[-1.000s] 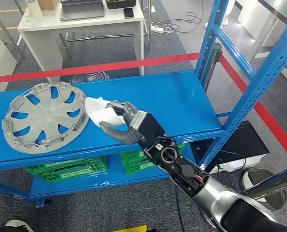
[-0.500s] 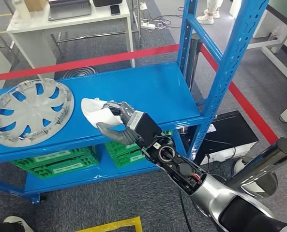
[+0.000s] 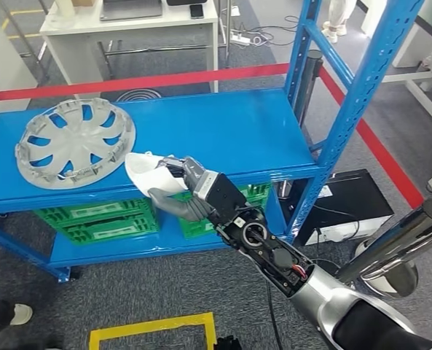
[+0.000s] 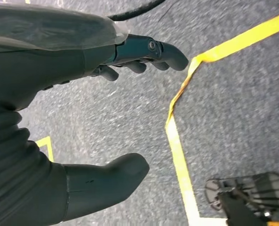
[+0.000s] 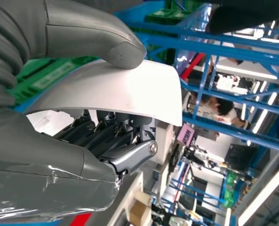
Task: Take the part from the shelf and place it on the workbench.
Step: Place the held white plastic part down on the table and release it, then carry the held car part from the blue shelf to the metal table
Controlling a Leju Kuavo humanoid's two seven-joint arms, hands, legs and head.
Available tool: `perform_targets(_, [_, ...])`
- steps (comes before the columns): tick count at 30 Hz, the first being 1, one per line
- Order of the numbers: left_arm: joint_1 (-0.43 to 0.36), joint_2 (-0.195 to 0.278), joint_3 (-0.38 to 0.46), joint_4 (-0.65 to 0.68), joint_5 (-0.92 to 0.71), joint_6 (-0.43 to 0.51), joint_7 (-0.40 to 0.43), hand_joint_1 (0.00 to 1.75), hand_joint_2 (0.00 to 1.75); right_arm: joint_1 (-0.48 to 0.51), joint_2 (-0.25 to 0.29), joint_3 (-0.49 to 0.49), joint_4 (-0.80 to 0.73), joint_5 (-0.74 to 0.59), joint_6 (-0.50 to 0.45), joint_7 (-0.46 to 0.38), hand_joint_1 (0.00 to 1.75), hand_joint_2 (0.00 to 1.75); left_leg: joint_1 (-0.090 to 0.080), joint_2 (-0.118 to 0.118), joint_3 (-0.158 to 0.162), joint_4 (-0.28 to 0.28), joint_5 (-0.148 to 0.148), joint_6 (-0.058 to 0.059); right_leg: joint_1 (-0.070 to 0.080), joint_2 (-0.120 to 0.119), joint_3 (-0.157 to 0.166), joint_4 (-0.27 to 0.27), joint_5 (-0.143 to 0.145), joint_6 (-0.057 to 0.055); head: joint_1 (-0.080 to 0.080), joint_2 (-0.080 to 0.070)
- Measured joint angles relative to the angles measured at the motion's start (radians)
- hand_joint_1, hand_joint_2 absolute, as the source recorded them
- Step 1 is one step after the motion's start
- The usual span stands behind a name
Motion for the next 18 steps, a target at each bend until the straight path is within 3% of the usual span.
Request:
perform_targets(2, [0.004,-0.002,0.000,0.000,0.000,0.000,0.000,0.00,1.75,0.001,0.000,0.001,0.000,0.000,0.003,0.000,1.47,1.75,0.005,-0.017,-0.009,0.008,0.004,-0.007,-0.005,0.013,0.090,-0.121,0.047,0.003,0.005,0.000])
perform_targets(3, [0.004,-0.002,0.000,0.000,0.000,0.000,0.000,0.00,1.75,0.001,0.000,0.001,0.001,0.001,0.005,0.000,1.47,1.75,0.006,-0.025,-0.014,0.014,0.004,-0.012,-0.007,0.033,0.136,-0.195,0.063,0.003,0.007,0.000])
perform_targets(5, [0.002,-0.003,0.000,0.000,0.001,0.000,0.000,0.00,1.75,0.002,0.000,0.001,0.001,0.006,0.011,-0.001,1.47,1.75,0.008,-0.039,-0.025,0.024,0.005,-0.024,-0.008,0.059,0.182,-0.277,0.072,-0.004,0.007,0.000])
perform_targets(7, [0.004,-0.003,0.000,0.000,0.002,0.001,0.000,0.00,1.75,0.005,-0.001,0.002,0.002,0.012,0.015,-0.002,1.47,1.75,0.011,-0.054,-0.035,0.025,0.010,-0.038,-0.003,0.049,0.182,-0.284,0.071,-0.022,0.006,0.000])
perform_targets(9, [0.006,-0.002,0.000,0.000,0.003,0.002,0.000,0.00,1.75,0.005,-0.001,0.002,0.002,0.014,0.016,-0.003,1.47,1.75,0.013,-0.044,-0.045,0.042,0.002,-0.049,-0.003,0.028,0.183,-0.289,0.075,-0.037,0.002,0.000])
perform_targets(10, [0.006,-0.002,0.000,0.000,0.003,0.002,0.000,0.00,1.75,0.005,0.000,0.002,0.002,0.015,0.016,-0.003,1.47,1.75,0.013,-0.027,-0.062,0.075,-0.016,-0.052,-0.004,0.017,0.183,-0.292,0.078,-0.043,-0.004,0.000])
perform_targets(12, [0.004,-0.001,0.000,0.000,0.003,0.002,0.000,0.00,1.75,0.007,0.000,0.002,0.002,0.016,0.016,-0.003,1.47,1.75,0.012,0.012,-0.127,0.205,-0.078,-0.059,-0.003,-0.005,0.182,-0.294,0.079,-0.050,-0.016,0.000])
perform_targets(14, [0.005,-0.001,0.000,0.000,0.004,0.003,-0.001,0.00,1.75,0.011,-0.001,0.002,0.002,0.016,0.017,-0.003,1.47,1.75,0.012,0.023,-0.190,0.325,-0.118,-0.062,0.000,-0.030,0.180,-0.294,0.078,-0.052,-0.021,0.000])
perform_targets(15, [0.007,-0.001,0.000,0.000,0.004,0.004,-0.003,0.00,1.75,0.012,-0.001,0.002,0.003,0.017,0.017,-0.003,1.47,1.75,0.012,0.026,-0.196,0.334,-0.110,-0.061,0.002,-0.042,0.179,-0.294,0.077,-0.053,-0.021,0.000])
perform_targets(16, [0.009,0.000,0.000,0.000,0.003,0.006,-0.005,0.00,1.75,0.014,-0.001,0.003,0.003,0.017,0.018,-0.003,1.47,1.75,0.011,0.029,-0.179,0.296,-0.084,-0.058,0.003,-0.053,0.179,-0.294,0.077,-0.053,-0.021,0.000])
perform_targets(18, [0.010,0.003,0.000,0.000,0.003,0.011,-0.012,0.00,1.75,0.014,-0.001,0.003,0.003,0.017,0.021,-0.003,1.47,1.75,0.005,0.062,-0.103,0.144,-0.017,-0.044,0.006,-0.075,0.182,-0.294,0.076,-0.051,-0.022,0.000])
